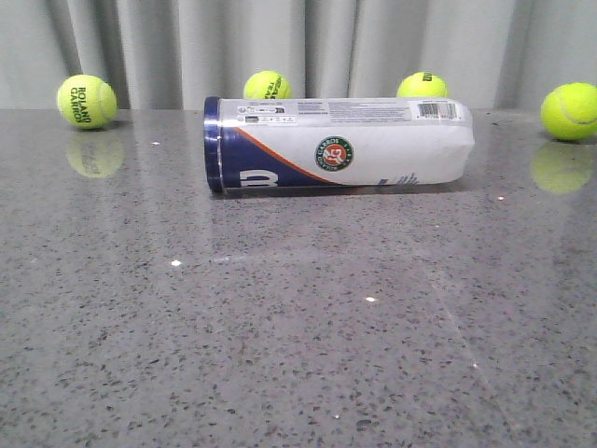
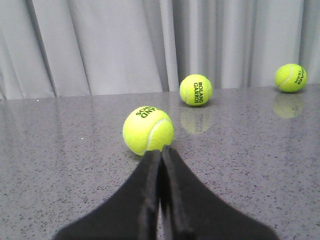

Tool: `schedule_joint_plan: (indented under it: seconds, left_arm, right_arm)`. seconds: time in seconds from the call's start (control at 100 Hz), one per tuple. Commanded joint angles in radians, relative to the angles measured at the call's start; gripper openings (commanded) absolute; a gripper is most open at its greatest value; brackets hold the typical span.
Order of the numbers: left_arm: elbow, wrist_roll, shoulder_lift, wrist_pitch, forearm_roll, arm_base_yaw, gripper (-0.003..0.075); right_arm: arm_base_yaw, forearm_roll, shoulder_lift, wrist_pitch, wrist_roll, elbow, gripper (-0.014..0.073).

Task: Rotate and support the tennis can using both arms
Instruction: 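Open the right gripper and raise it away from the can, then reach the left gripper to the can's navy-capped end and grasp it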

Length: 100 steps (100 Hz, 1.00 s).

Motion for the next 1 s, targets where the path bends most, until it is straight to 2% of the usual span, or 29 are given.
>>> schedule_joint_plan:
  seconds: [0.0,0.55,0.74,0.99]
  left_arm:
    - [0.044,-0.011,-0.031,-0.076,-0.003,-0.008,-0.002]
    - [0.044,-0.011,-0.031,-0.076,-0.003,-0.008,-0.002]
    - [0.044,-0.011,-0.031,-0.076,-0.003,-0.008,-0.002]
    - [0.044,-0.011,-0.031,-0.076,-0.003,-0.008,-0.002]
  right_arm:
    - [-0.006,-0.017,-0.102,-0.108,0.002,0.032,-0.0068]
    - [-0.006,-0.012,-0.601,-0.233,0.002,0.35,-0.0068]
    - [-0.006,-0.012,-0.675,-0.298,0.002,0.419,-0.0068]
    - [-0.006,-0.012,-0.677,-0.414,0.002,0.455,-0.0068]
